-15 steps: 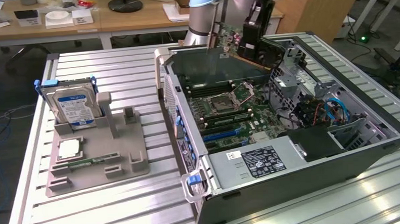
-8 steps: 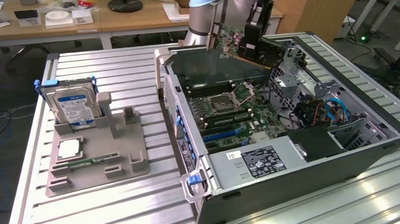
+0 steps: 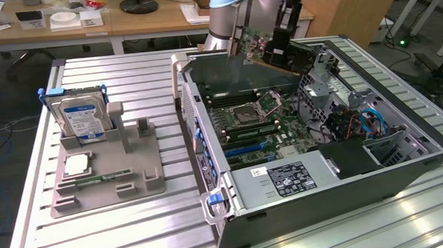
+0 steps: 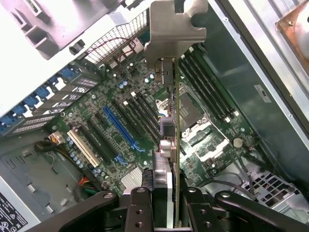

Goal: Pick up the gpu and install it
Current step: 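Insert the gpu into the slot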

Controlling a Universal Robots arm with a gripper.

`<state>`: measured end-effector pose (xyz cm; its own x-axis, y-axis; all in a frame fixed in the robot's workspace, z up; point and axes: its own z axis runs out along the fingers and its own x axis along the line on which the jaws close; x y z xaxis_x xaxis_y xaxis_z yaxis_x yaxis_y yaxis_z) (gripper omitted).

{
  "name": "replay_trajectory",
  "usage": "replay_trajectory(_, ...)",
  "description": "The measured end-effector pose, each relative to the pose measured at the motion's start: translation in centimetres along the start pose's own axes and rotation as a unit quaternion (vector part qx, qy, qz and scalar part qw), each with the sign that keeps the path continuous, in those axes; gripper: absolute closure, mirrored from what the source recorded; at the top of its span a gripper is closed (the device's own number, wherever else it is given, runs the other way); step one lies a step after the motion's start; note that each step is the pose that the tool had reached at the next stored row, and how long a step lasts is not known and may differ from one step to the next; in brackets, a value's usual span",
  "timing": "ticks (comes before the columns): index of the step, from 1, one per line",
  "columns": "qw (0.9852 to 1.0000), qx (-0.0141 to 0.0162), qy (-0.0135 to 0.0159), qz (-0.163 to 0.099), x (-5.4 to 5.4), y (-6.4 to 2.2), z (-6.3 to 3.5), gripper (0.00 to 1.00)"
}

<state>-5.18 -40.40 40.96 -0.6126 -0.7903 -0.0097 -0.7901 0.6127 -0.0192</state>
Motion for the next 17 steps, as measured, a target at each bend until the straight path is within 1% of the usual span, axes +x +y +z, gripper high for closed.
replay_trajectory(4,0.9998,-0.0002,-0.0003,-0.018,0.00,0.00,0.00,0.72)
replay_trajectory(8,0.9994,-0.0003,-0.0007,-0.035,0.00,0.00,0.00,0.72)
replay_trajectory(13,0.9984,-0.0005,-0.0011,-0.057,0.00,0.00,0.00,0.72)
replay_trajectory(17,0.9972,-0.0007,-0.0014,-0.075,0.00,0.00,0.00,0.72)
